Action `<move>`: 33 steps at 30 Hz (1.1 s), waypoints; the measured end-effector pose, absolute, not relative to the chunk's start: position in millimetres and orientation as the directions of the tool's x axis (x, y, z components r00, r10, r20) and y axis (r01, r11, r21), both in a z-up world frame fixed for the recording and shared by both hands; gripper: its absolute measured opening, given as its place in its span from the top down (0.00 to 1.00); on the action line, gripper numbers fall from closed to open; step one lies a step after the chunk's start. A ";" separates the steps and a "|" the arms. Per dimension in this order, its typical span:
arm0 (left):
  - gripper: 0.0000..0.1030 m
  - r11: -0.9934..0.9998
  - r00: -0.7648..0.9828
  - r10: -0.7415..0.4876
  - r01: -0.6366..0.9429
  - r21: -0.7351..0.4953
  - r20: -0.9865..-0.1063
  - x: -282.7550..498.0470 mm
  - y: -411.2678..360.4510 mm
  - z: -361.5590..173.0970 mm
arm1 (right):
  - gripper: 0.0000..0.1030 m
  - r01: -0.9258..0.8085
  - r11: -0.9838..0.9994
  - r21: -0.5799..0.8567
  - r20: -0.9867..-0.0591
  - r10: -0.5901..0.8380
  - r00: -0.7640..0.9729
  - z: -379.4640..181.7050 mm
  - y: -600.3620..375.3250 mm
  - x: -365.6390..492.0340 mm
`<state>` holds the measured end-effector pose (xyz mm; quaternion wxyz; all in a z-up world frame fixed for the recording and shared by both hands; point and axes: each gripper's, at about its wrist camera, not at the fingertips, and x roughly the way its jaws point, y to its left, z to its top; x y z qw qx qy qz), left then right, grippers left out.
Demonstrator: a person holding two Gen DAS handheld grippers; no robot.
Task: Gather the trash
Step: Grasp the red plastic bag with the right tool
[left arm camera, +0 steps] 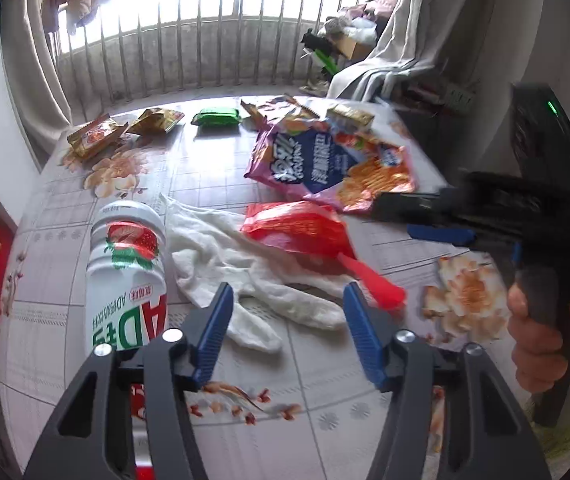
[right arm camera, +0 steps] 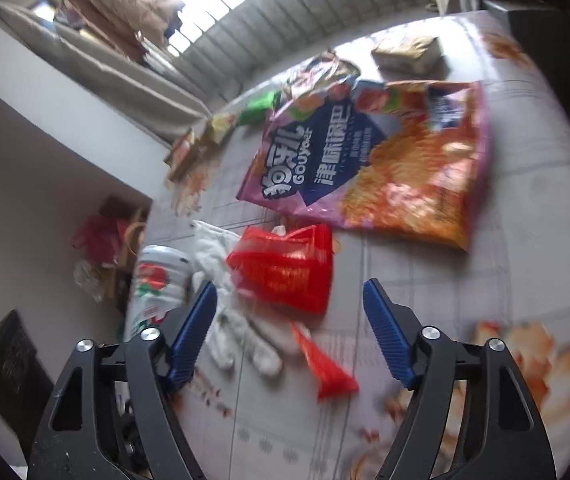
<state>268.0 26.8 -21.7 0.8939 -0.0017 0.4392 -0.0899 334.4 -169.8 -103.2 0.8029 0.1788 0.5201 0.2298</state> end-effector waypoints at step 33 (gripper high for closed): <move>0.91 0.971 0.517 -0.104 0.236 0.025 -0.850 271.3 -18.2 -71.0 | 0.70 -0.044 0.877 0.479 -0.790 0.452 0.414 -120.5 -253.9 278.2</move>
